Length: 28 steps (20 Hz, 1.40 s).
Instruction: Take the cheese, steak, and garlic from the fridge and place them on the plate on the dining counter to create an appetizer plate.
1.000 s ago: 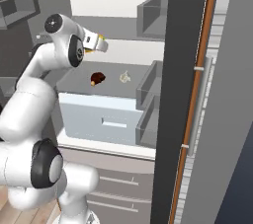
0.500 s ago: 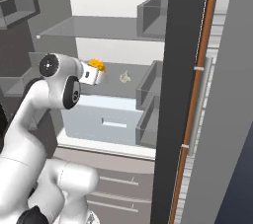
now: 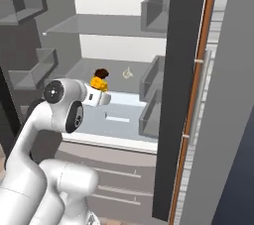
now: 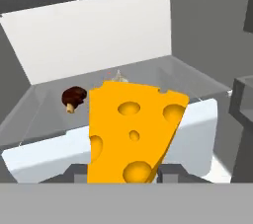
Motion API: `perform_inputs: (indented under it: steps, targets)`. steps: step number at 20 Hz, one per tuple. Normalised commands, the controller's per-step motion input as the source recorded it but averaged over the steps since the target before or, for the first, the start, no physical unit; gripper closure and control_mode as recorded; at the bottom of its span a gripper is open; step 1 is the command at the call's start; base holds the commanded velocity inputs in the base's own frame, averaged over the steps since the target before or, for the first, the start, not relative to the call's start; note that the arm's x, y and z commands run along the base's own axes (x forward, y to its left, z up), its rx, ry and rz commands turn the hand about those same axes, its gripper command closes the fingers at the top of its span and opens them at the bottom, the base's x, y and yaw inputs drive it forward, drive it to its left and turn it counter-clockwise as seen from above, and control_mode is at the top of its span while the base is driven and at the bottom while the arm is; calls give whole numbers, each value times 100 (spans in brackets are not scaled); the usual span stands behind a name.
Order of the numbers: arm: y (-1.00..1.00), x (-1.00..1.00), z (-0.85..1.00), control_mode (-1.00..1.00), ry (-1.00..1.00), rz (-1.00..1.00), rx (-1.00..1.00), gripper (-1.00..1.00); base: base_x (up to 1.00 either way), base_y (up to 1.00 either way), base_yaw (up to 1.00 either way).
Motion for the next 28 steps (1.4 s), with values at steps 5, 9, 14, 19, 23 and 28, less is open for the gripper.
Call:
perform_inputs:
  steps: [5, 9, 14, 19, 23, 28]
  targets:
    - [0, 0, 0, 100, 0, 0, 0, 100, -100, 0, 35]
    - [0, 0, 0, 100, 0, 0, 0, 100, -100, 0, 70]
    - [0, 0, 0, 100, 0, 0, 0, 100, -87, 0, 87]
    - [0, 0, 0, 100, 0, 0, 0, 100, -64, 0, 91]
    - [0, 0, 0, 100, 0, 0, 0, 100, -1, -5, 78]
    - [0, 0, 0, 100, 0, 0, 0, 100, 92, -41, 45]
